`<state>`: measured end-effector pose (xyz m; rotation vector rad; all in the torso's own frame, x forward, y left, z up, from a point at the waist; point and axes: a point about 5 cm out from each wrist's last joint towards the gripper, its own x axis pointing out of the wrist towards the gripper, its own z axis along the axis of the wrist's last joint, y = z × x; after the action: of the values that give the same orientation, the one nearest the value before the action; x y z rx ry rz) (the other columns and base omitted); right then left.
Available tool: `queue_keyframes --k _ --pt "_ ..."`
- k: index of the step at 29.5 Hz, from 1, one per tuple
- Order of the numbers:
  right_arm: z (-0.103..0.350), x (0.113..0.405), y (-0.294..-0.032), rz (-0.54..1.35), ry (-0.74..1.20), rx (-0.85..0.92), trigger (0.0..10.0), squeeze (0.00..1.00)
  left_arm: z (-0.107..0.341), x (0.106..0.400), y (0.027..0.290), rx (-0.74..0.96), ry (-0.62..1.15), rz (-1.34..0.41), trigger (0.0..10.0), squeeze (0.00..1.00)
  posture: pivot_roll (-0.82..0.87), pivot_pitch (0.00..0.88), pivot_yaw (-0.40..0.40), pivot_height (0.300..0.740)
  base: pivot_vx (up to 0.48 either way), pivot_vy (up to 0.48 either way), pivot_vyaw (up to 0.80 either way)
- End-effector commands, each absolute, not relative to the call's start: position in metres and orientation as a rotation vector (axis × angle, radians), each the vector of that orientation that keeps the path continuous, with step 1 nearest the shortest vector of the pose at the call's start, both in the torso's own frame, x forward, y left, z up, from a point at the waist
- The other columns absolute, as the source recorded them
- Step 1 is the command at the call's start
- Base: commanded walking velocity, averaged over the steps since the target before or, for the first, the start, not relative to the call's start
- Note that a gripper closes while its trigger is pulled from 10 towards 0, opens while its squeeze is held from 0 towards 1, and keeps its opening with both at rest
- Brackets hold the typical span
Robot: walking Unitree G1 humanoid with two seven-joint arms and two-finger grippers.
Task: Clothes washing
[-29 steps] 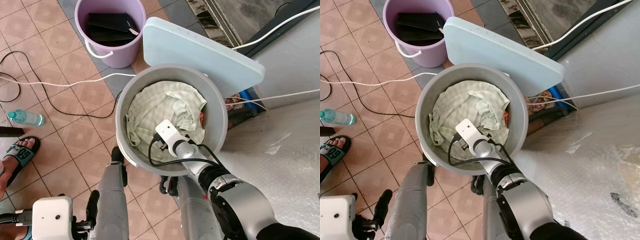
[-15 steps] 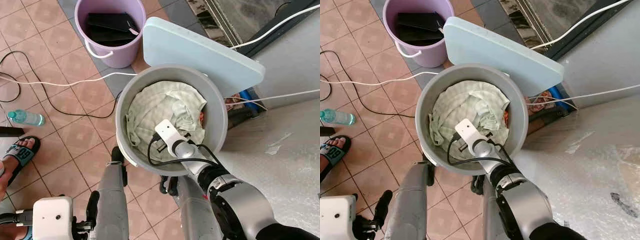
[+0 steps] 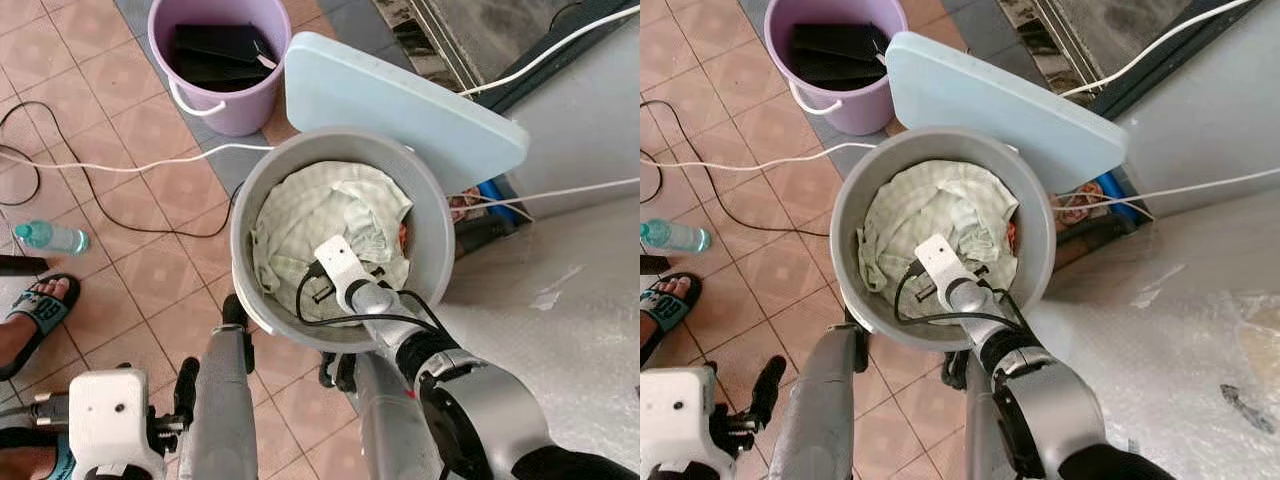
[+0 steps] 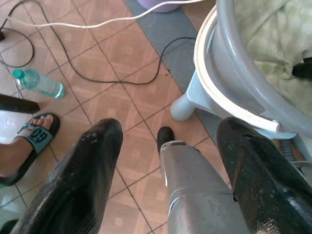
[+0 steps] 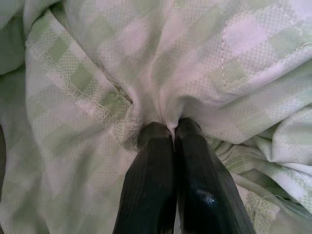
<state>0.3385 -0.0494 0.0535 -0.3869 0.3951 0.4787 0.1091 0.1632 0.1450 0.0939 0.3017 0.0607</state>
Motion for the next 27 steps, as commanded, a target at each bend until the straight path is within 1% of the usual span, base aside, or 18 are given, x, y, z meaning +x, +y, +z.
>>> queue_keyframes --k 1,2,4,5,6,8,9,10,17,18,19,20,21,22,25,27 --pt "0.049 0.334 -0.049 0.494 0.405 -0.34 0.0 0.0 0.142 0.112 0.163 0.112 0.295 0.034 10.0 0.0 0.37 0.541 -0.149 0.74 0.0 0.0 0.0" --pt "0.049 0.334 -0.049 0.494 0.405 -0.34 0.0 0.0 0.142 0.112 0.163 0.112 0.295 0.034 10.0 0.0 0.37 0.541 -0.149 0.74 0.0 0.0 0.0" --pt "0.066 0.346 -0.051 0.498 0.327 -0.288 0.0 0.0 0.14 0.133 0.16 0.119 0.237 0.001 10.0 0.0 0.32 0.482 -0.158 0.74 0.0 0.0 0.0" --pt "0.073 0.35 -0.053 0.497 0.294 -0.268 0.0 0.0 0.14 0.14 0.16 0.122 0.217 -0.007 10.0 0.0 0.31 0.472 -0.159 0.74 0.0 0.0 0.0" --pt "0.087 0.358 -0.06 0.494 0.216 -0.23 0.0 0.0 0.14 0.156 0.16 0.144 0.166 -0.025 10.0 0.0 0.27 0.431 -0.162 0.74 0.0 0.0 0.0" --pt "0.092 0.36 -0.062 0.493 0.192 -0.221 0.0 0.0 0.141 0.161 0.159 0.153 0.149 -0.03 10.0 0.0 0.27 0.431 -0.162 0.74 0.0 0.0 0.0" --pt "0.099 0.364 -0.069 0.486 0.155 -0.198 0.0 0.0 0.141 0.171 0.16 0.182 0.113 -0.04 10.0 0.0 0.23 0.388 -0.158 0.74 0.0 0.0 0.0" --pt "0.104 0.367 -0.076 0.48 0.125 -0.181 0.0 0.0 0.142 0.182 0.163 0.219 0.076 -0.047 10.0 0.0 0.21 0.371 -0.155 0.74 0.0 0.0 0.0" --pt "0.104 0.367 -0.076 0.48 0.125 -0.181 0.0 0.0 0.142 0.182 0.163 0.219 0.076 -0.047 10.0 0.0 0.21 0.371 -0.155 0.74 0.0 0.0 0.0" --pt "0.108 0.369 -0.08 0.476 0.107 -0.172 0.0 0.0 0.142 0.189 0.164 0.245 0.053 -0.05 10.0 0.0 0.21 0.371 -0.155 0.74 0.0 0.0 0.0" --pt "0.126 0.373 -0.1 0.429 -0.016 -0.148 0.0 0.0 0.133 0.222 0.195 0.338 0.03 0.068 10.0 0.0 0.06 0.221 -0.111 0.74 0.0 0.0 0.0" --pt "0.143 0.372 -0.116 0.394 -0.123 -0.128 0.0 0.0 0.13 0.243 0.224 0.388 0.011 0.178 10.0 0.0 0.05 0.214 -0.107 0.74 0.0 0.0 0.0" --pt "0.16 0.369 -0.129 0.36 -0.228 -0.123 0.0 0.0 0.132 0.259 0.244 0.403 -0.005 0.254 10.0 0.0 0.04 0.188 -0.092 0.74 0.0 0.0 0.0" --pt "0.174 0.366 -0.136 0.34 -0.303 -0.118 0.0 0.0 0.133 0.269 0.254 0.403 -0.015 0.293 10.0 0.0 0.03 0.167 -0.077 0.74 0.0 0.0 0.0" --pt "0.2 0.358 -0.144 0.311 -0.425 -0.124 0.0 0.0 0.135 0.279 0.248 0.376 -0.037 0.261 10.0 0.0 0.02 0.141 -0.063 0.74 0.0 0.0 0.0" --pt "0.207 0.355 -0.147 0.306 -0.453 -0.127 0.0 0.0 0.136 0.282 0.243 0.371 -0.05 0.24 10.0 0.0 0.02 0.126 -0.053 0.74 0.0 0.0 0.0"
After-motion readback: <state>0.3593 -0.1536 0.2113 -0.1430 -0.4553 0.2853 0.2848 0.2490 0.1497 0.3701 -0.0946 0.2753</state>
